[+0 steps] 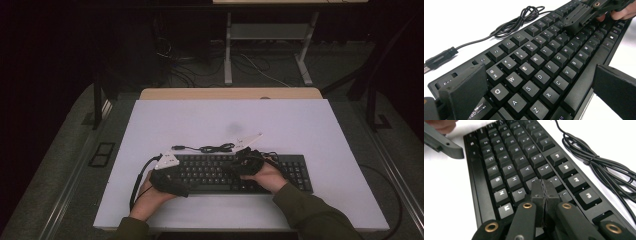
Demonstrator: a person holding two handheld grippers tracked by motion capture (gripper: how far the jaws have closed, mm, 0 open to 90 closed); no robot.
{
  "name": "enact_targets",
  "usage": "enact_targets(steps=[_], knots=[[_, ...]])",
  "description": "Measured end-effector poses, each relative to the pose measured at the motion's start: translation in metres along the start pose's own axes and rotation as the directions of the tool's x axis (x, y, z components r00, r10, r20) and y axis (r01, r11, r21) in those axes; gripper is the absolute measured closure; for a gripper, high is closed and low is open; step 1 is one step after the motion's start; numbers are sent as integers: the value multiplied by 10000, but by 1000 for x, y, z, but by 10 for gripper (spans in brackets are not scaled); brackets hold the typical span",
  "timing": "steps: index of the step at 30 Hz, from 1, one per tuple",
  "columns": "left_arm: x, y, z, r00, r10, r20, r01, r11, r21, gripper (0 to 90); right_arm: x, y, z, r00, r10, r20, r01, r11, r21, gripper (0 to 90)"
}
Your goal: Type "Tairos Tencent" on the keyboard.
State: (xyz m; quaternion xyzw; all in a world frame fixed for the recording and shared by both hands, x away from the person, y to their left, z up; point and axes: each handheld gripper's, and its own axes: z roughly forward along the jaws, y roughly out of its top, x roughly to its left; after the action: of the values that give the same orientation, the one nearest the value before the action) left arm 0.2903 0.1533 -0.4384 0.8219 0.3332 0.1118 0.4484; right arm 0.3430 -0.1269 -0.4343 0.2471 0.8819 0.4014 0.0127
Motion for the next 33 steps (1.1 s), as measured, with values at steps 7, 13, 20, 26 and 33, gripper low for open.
enact_targets(steps=[7, 13, 20, 26, 33], knots=[[0, 0, 0, 10000, 22, 9, -21, 10000, -18, 0, 0, 1, -5, 10000, 10, -36, -11, 9997, -257, 859], [0, 1, 0, 10000, 29, 16, -29, 10000, -26, 0, -1, 1, -9, 9998, 186, -124, -193, 9984, -527, 748], [0, 3, 2, 9999, 81, 61, -81, 10000, -41, 2, -4, -3, -13, 9987, 488, 131, -476, 9956, -805, 512], [1, 5, 4, 9998, 104, 139, -103, 9999, -38, 31, -6, -6, -18, 9976, 646, 244, -618, 9930, -1004, 400], [3, 10, 5, 9998, 62, 196, -59, 9999, -136, 137, -8, -11, -24, 9953, 876, 413, -823, 9899, -1155, 373]])
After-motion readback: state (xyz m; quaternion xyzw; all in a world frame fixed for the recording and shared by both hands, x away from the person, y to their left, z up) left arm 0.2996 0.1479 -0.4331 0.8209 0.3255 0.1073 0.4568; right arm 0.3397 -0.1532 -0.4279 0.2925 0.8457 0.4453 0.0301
